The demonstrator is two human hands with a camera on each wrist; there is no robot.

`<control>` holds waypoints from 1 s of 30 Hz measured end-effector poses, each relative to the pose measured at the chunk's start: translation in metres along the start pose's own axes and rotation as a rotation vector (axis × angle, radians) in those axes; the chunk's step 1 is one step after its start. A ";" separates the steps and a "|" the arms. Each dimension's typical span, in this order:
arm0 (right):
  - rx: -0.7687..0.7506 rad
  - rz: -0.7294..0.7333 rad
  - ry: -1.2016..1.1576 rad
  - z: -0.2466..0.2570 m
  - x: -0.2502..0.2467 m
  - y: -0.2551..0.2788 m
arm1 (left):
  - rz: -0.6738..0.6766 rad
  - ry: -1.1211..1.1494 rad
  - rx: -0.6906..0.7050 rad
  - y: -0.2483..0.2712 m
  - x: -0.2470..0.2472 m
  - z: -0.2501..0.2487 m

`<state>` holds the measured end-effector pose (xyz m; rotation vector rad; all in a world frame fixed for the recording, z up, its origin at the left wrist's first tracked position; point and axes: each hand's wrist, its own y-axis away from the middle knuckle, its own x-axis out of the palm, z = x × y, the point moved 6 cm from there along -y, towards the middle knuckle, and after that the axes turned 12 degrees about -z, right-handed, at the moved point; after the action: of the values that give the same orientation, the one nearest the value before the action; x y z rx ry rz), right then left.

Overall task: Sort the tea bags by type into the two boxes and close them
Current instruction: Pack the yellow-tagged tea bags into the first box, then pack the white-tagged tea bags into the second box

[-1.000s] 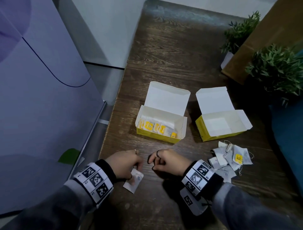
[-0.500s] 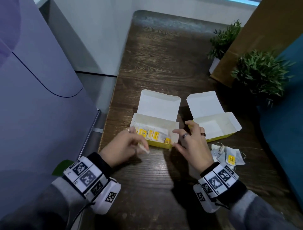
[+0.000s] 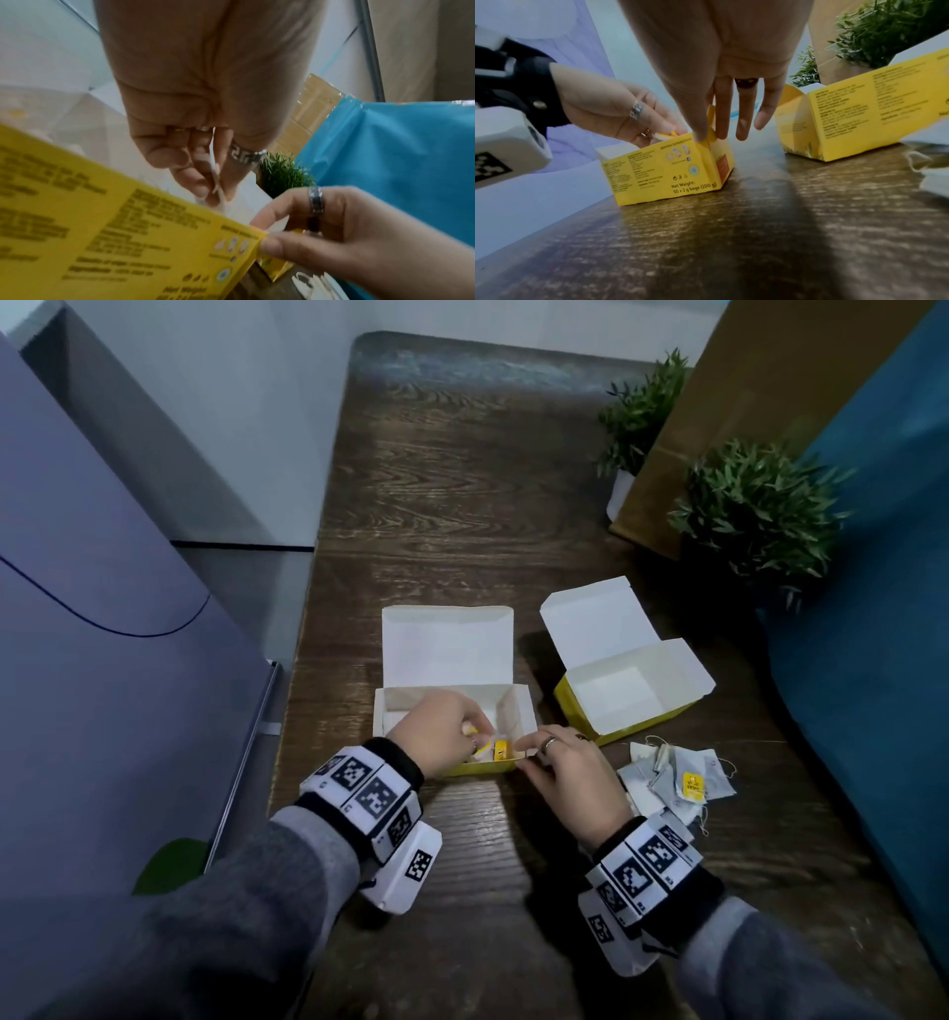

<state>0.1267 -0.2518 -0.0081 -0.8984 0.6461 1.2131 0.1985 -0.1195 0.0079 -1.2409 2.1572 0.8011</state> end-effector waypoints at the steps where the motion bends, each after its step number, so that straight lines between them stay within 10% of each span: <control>1: 0.011 0.000 -0.011 0.000 0.001 0.001 | 0.008 -0.018 -0.003 -0.002 0.005 0.002; 19: 0.037 -0.028 -0.067 -0.002 -0.002 0.011 | 0.031 0.203 -0.068 -0.003 0.017 0.019; 30: 0.023 -0.042 -0.303 -0.021 -0.048 0.002 | -0.332 -0.308 -0.039 0.011 -0.001 -0.013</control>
<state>0.1142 -0.2935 0.0202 -0.6869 0.3953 1.2697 0.1877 -0.1239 0.0198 -1.3502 1.6459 0.8304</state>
